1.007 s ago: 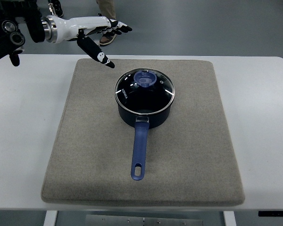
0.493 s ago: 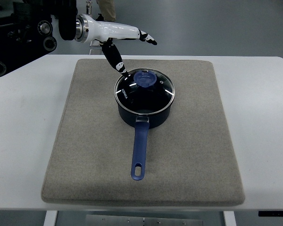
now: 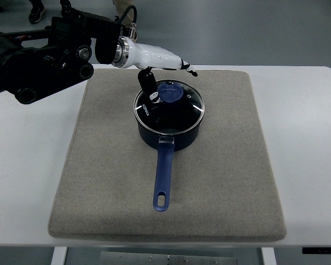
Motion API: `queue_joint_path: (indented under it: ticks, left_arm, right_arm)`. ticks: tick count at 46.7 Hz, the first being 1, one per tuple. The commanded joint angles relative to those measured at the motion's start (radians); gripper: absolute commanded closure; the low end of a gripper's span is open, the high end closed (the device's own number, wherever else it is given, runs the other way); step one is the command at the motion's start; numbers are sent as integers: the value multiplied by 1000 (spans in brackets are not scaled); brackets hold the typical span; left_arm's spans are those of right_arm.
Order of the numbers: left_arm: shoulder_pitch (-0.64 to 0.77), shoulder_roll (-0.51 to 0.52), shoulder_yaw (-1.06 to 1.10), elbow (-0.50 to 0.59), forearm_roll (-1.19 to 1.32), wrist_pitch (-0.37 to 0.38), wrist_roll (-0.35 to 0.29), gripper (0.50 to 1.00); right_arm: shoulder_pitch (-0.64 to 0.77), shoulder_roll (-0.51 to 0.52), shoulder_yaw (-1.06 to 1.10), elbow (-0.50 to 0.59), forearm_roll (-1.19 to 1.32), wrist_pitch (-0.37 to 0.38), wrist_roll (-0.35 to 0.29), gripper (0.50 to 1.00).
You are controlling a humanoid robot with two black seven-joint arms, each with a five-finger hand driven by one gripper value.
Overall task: Open pot lid and place left with left hand
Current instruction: 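Lower the left hand onto the blue knob and close fingers around it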
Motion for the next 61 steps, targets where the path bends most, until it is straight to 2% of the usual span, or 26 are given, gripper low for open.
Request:
queue_joint_path:
  ticks: [1,5,15,19,24,27,39,51,61]
  left_arm:
    - [0,0,2,-1,5,0,0,519]
    - [0,0,9,-1,11,0,0,531]
    - [-1,0,11,-1,13,-1,0,645]
    - [-1,0,9,-1,13,-1,2,671]
    - [-3,0,11,-1,13,-1,2,675]
    - [-3,0,11,-1,22,-6,2,713]
    - [-3,0,11,-1,31,-18,2,761]
    - [-9,0,11,-2,31,-18,2,864]
    - [-9,0,12,-2,31,-18,2,879]
  right_arm:
    - [0,0,0,0,0,0,0,583]
    - [0,0,0,0,0,0,0,583]
    - [0,0,0,0,0,0,0,583]
    - [0,0,0,0,0,0,0,583]
    - [0,0,0,0,0,0,0,583]
    - [0,0,0,0,0,0,0,583]
    - [0,0,0,0,0,0,0,583]
    - [0,0,0,0,0,0,0,583]
    - [0,0,0,0,0,0,0,583]
